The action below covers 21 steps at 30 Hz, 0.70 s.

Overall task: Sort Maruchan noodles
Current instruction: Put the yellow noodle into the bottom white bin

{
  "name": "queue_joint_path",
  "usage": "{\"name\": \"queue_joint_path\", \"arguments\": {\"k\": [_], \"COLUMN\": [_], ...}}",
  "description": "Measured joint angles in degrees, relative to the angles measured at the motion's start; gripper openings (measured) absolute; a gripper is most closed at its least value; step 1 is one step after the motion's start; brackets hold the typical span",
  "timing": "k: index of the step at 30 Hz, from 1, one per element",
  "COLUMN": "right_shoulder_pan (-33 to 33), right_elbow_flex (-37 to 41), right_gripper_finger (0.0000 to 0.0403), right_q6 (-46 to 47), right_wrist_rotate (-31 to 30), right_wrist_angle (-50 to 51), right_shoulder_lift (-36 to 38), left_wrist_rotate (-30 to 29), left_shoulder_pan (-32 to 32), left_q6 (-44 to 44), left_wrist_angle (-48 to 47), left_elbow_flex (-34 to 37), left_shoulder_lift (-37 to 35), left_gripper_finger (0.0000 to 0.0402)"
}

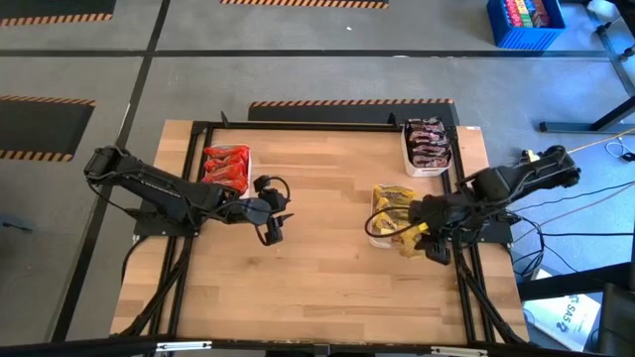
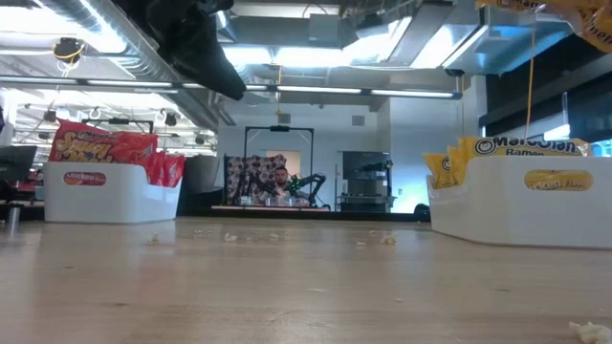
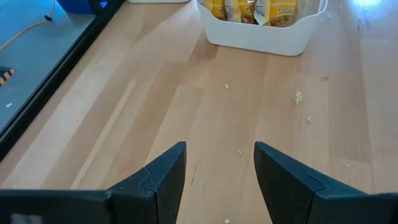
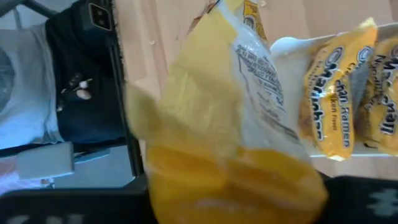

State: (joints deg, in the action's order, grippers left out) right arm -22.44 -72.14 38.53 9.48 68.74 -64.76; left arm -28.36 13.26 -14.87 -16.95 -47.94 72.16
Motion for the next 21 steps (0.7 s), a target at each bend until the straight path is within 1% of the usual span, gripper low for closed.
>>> {"name": "queue_joint_path", "arguments": {"k": [5,8,11,15,21], "right_shoulder_pan": [-0.06,-0.04,0.53,1.70,4.41], "right_elbow_flex": [-1.73,-2.72,-3.85,-4.35,-4.35], "right_gripper_finger": [0.0111,0.0114,0.0114,0.0112,0.0114], "right_q6": [-0.05,-2.16,-4.83,-10.40,-17.47], "right_wrist_rotate": [-0.39,-1.70,-2.83,-5.45,-5.72], "right_wrist_angle": [1.44,5.02,7.81,8.43,12.02], "right_shoulder_lift": [-2.62,-5.44,-9.17,-13.98,-21.99], "left_wrist_rotate": [-0.03,-0.28,-0.70,-0.76,-0.76], "left_shoulder_pan": [0.00,0.00,0.00,0.00,0.00], "left_q6": [0.00,0.28,0.37,0.42,0.42], "left_wrist_angle": [-0.01,0.02,-0.02,-0.10,-0.20], "left_elbow_flex": [0.00,0.00,0.00,0.00,0.00], "left_shoulder_lift": [0.00,0.00,0.00,0.00,-0.02], "left_gripper_finger": [0.0182,0.0182,0.0182,0.0182,0.0182]}}
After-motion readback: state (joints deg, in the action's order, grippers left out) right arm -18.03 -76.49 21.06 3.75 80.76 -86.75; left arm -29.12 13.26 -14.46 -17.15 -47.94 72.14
